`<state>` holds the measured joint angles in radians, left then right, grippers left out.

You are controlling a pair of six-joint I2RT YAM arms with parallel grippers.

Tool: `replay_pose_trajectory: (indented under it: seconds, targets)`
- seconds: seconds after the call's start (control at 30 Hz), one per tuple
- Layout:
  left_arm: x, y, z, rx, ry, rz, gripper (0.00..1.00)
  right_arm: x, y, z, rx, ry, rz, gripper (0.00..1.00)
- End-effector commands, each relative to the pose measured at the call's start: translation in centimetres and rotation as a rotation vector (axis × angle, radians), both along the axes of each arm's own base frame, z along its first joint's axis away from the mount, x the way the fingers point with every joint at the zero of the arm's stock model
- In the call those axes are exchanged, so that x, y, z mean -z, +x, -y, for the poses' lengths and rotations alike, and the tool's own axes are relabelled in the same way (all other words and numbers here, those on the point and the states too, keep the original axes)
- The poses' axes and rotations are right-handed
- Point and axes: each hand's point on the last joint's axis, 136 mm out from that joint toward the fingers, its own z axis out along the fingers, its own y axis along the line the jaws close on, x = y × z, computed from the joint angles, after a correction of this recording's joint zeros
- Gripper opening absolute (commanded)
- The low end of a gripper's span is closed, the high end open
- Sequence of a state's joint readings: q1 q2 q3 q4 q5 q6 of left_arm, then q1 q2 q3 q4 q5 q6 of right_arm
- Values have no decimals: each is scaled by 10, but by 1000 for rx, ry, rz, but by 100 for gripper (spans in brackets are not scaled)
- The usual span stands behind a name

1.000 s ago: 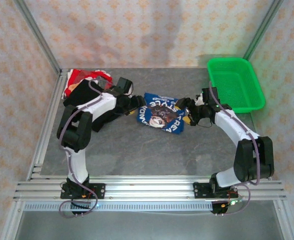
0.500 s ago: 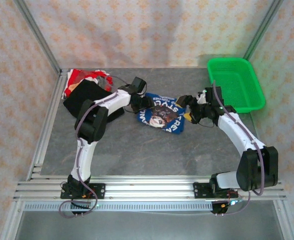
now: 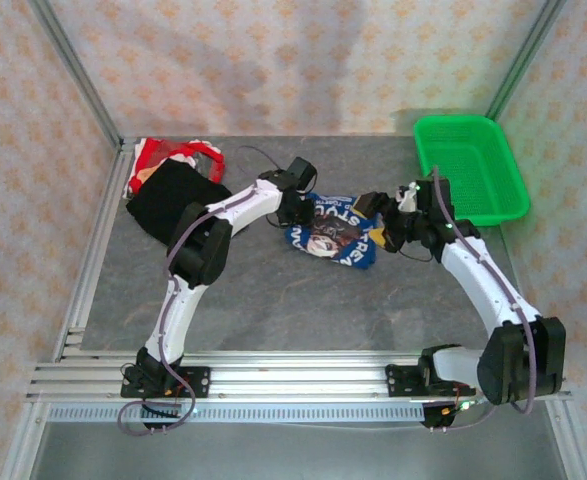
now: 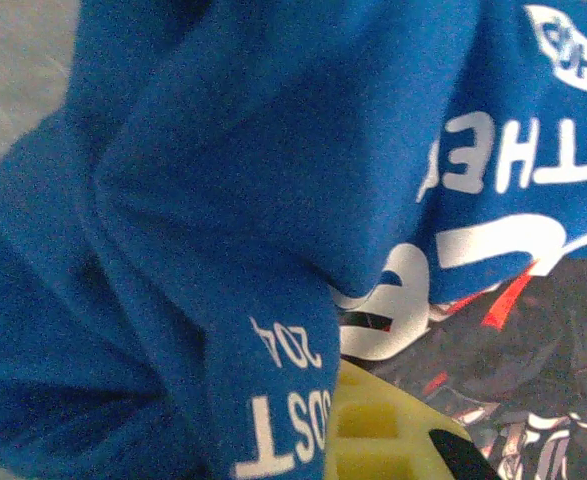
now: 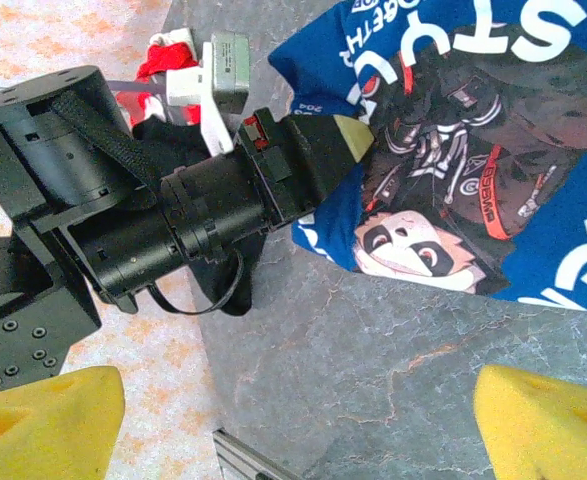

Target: Fold and stack the t-shirts

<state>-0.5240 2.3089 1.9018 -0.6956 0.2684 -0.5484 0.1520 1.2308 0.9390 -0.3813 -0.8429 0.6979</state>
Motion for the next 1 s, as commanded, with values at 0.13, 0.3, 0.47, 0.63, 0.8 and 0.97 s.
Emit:
replay_pose_trajectory:
  seconds: [0.13,0.3,0.47,0.63,0.8,0.97]
  targets:
    - [-123,-3,-54,220,294,249,0,-18,-12,-3,-19,32,67,96]
    - [-173,-14,-91,295,448,323,0,-19,-13,-4,-19,48,69,97]
    - [-216,-27,-120,336,551,403,0,-22,-13,-6,-26,58,75,97]
    - [-231,-32,-151,319,592,413,0,-21,-15,-7,-35,60,69,97]
    - [-246,-39,-165,324,593,424,0,-21,-16,-7,-37,59,68,97]
    - [-248,-46,-178,344,598,407,0,-22,-16,-7,-39,61,65,97]
